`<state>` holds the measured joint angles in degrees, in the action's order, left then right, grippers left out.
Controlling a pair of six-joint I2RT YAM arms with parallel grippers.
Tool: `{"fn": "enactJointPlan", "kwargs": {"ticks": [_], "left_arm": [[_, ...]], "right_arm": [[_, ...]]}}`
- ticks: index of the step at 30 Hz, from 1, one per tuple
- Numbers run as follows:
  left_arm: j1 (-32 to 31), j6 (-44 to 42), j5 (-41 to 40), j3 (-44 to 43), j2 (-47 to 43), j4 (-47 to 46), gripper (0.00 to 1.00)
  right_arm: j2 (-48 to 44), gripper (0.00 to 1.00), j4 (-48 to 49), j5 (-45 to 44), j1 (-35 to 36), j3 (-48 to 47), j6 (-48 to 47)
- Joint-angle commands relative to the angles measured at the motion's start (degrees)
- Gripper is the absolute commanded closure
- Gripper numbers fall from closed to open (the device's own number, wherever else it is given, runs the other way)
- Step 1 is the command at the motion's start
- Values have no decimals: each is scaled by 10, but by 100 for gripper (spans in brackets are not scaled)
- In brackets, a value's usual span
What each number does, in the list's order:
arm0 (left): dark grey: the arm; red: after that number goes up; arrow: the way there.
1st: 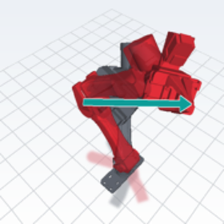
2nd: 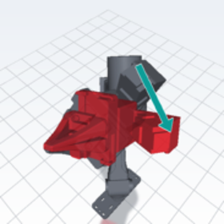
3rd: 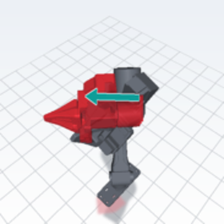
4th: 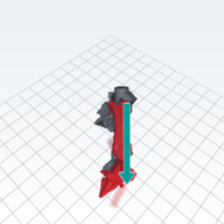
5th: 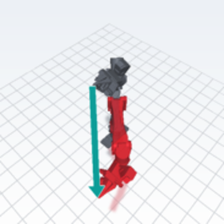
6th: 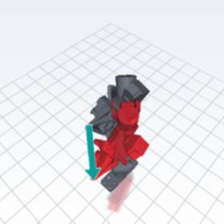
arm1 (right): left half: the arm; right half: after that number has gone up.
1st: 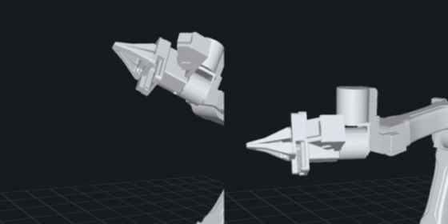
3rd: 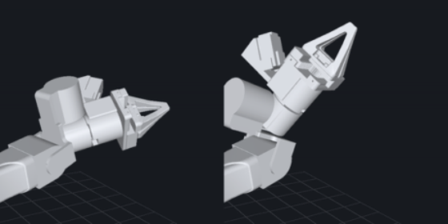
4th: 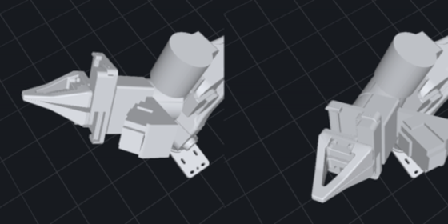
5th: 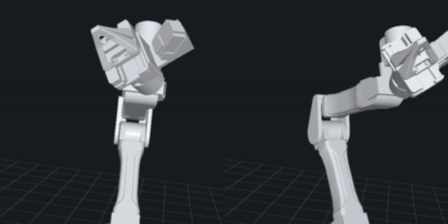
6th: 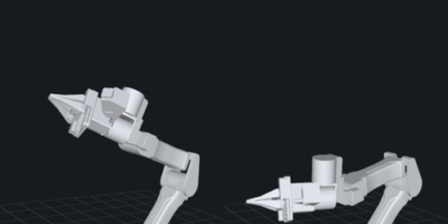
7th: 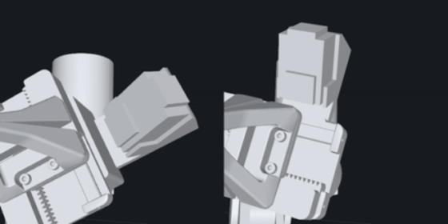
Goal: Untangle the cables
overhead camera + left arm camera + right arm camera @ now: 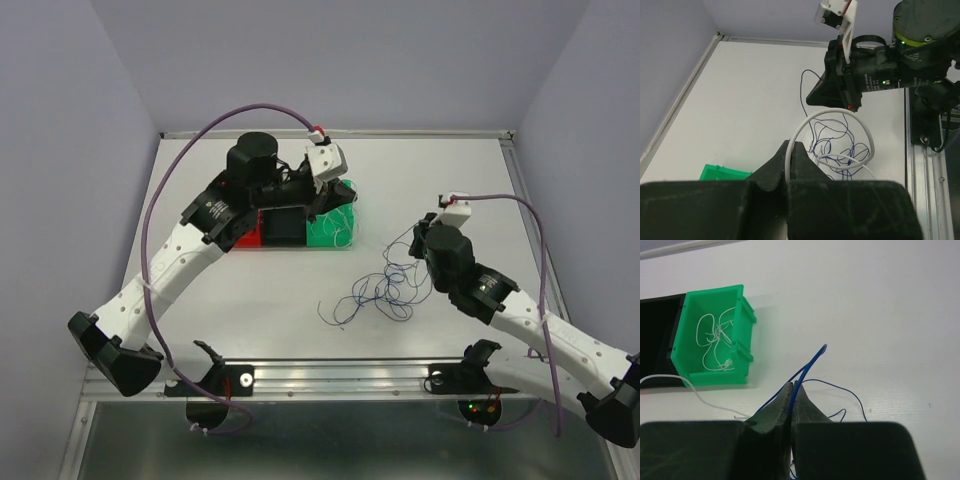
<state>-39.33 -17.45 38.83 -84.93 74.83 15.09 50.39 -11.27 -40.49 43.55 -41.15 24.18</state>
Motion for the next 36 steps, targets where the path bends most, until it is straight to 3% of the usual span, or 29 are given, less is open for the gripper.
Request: {"fn": "enactJointPlan", "kwargs": {"ticks": [1, 2, 5, 7, 9, 10, 13, 14, 16, 18, 22, 29, 32, 34, 36], "left_arm": [[-12, -1, -41, -24, -29, -8, 100], [-19, 20, -72, -15, -26, -22, 100], [-19, 31, -139, 9, -12, -73, 100], [-19, 34, -198, 20, -6, -105, 100], [-18, 38, -259, 28, 5, -129, 100], [-17, 51, -339, 35, 8, -139, 100], [-6, 77, -468, 44, 12, -184, 100], [2, 101, -527, 49, 10, -196, 100], [41, 129, -570, 54, 5, -219, 100], [113, 192, -549, 60, -7, -233, 100], [230, 274, -499, 85, -33, -262, 100], [307, 318, -478, 110, -62, -292, 100], [311, 313, -401, 119, -70, -311, 100], [311, 313, -311, 132, -81, -328, 100], [307, 308, -274, 134, -92, -330, 100]], "right_arm": [[1, 99, 70, 45, -2, -37, -27], [-4, 99, 100, 146, -2, -28, -47], [-27, 99, 145, 271, -2, -18, -56], [-42, 99, 156, 273, -2, -8, -50], [-73, 99, 155, 196, -2, 8, -37], [-85, 99, 147, 128, -2, 14, -34], [-140, 99, 120, -2, -1, 30, 2], [-158, 99, 94, -81, -2, 35, 16], [-214, 99, 67, -147, -2, 55, 48], [-278, 100, 51, -220, -2, 76, 72], [-381, 99, 21, -267, -2, 98, 79], [-479, 99, -53, -321, -2, 99, 95], [-478, 99, -55, -214, -2, 86, 72], [-429, 99, -56, -153, -2, 64, 56], [-348, 99, -56, -91, -2, 42, 46]]}}
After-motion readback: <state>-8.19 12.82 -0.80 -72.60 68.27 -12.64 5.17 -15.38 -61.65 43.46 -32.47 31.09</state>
